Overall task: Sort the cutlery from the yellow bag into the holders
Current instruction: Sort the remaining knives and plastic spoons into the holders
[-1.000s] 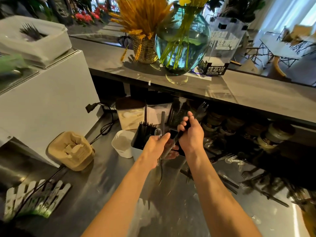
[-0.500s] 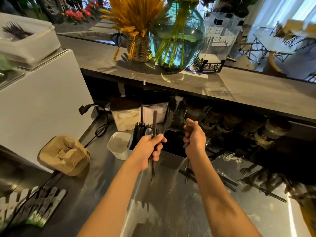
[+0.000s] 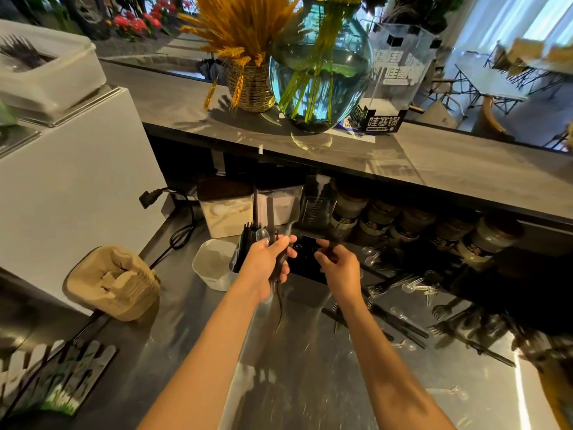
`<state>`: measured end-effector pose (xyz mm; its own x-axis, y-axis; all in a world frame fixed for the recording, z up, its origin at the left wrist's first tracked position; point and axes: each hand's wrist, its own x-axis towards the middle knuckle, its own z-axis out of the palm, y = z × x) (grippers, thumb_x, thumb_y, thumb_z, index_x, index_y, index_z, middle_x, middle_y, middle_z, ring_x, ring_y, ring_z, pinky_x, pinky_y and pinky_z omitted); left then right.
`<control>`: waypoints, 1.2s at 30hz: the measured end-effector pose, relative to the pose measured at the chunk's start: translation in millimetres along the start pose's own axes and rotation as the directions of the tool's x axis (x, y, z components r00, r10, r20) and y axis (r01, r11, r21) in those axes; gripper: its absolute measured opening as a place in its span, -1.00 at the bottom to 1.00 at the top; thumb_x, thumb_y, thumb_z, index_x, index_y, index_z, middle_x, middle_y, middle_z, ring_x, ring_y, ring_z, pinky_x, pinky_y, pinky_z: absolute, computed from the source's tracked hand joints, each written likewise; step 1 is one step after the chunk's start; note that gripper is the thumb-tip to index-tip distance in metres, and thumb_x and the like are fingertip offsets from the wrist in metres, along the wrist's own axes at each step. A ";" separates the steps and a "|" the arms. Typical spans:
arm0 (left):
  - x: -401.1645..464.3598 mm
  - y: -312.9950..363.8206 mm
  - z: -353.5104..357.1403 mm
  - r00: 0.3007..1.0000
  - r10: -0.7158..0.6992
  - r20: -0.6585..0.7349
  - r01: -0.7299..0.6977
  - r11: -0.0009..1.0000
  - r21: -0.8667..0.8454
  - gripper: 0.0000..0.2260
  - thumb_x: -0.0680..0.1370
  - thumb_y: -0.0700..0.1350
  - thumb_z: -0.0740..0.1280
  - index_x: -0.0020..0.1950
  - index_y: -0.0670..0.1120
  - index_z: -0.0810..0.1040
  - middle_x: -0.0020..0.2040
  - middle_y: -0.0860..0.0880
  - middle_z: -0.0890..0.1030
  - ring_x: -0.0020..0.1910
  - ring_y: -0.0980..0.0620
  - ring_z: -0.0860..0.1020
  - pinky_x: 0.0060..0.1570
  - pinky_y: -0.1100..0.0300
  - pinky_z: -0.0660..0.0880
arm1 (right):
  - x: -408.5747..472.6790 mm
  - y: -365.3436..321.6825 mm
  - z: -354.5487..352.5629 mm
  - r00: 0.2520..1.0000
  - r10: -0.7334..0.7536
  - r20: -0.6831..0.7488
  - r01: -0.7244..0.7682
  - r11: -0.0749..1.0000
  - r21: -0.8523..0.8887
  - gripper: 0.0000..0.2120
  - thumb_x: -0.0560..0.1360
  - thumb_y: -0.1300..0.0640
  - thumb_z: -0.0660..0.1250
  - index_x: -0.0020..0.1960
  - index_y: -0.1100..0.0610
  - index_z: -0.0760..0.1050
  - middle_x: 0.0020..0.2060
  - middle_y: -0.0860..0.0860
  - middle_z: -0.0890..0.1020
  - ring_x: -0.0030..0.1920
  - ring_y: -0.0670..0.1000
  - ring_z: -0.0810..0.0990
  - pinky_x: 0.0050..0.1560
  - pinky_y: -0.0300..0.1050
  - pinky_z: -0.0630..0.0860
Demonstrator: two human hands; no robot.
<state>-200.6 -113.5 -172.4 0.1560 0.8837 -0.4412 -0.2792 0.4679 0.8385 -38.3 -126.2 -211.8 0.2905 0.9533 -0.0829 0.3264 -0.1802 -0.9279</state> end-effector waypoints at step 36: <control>7.0 39.9 -83.9 0.994 -0.019 -0.110 -0.026 0.920 -0.391 -0.55 0.65 0.25 0.10 -0.07 -0.11 0.47 -0.45 0.05 0.20 -0.59 0.15 0.15 -0.65 0.30 0.09 | -3.4 -60.1 87.8 0.910 -0.402 0.099 0.411 0.906 -0.102 -0.39 0.58 0.33 0.33 0.55 0.03 0.26 -0.09 -0.12 0.61 -0.11 -0.14 0.63 -0.06 -0.35 0.56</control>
<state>-290.2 -87.9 -168.8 0.0558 0.8702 -0.4895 -0.6314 0.4105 0.6579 -137.9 -97.4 -187.6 0.0444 0.9641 0.2617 0.5065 0.2041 -0.8377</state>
